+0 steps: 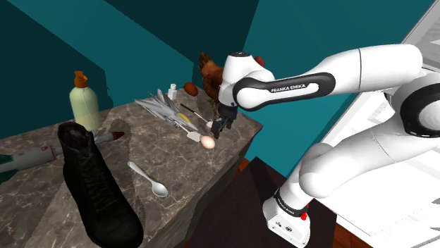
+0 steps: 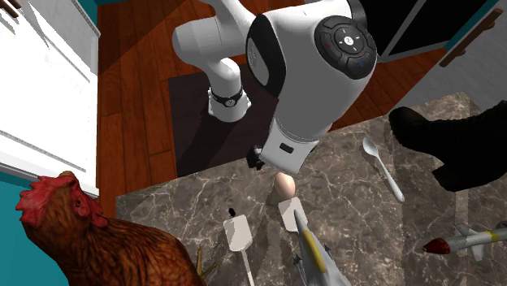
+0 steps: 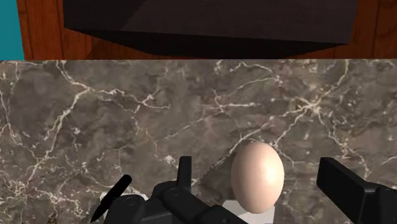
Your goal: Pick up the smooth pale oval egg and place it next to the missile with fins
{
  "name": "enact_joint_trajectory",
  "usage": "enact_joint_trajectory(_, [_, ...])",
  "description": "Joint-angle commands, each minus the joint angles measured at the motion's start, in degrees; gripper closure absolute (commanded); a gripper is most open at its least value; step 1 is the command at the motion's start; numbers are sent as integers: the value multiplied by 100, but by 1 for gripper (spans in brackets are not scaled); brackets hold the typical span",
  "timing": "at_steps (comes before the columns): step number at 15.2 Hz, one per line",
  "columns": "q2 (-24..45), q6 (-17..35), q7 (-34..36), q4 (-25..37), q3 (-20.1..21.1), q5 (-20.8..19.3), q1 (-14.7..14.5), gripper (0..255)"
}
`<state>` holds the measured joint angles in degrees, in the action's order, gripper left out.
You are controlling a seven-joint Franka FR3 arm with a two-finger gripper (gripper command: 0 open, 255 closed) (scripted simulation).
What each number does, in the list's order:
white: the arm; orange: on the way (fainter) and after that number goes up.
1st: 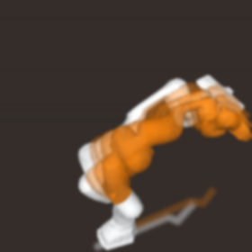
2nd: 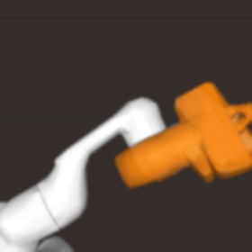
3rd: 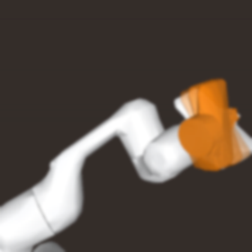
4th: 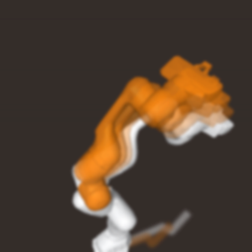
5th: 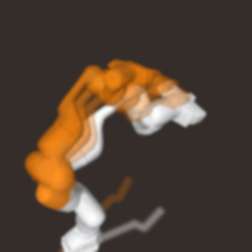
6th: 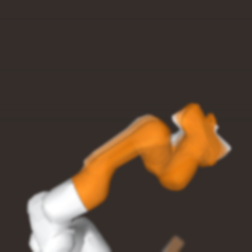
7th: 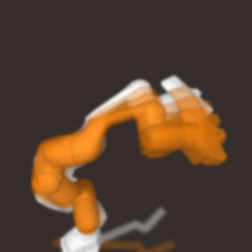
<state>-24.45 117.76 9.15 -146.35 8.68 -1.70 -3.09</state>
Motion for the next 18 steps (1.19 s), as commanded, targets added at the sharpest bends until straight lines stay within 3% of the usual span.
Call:
enact_joint_trajectory(1, [418,484,67,50,64,-27,-4,0])
enact_joint_trajectory(4, [1053,1097,204,217,170,-112,-9,0])
enact_joint_trajectory(12, [1459,1759,296,-46,180,-244,43,0])
enact_joint_trajectory(18, [1459,1759,296,-46,179,-244,43,0])
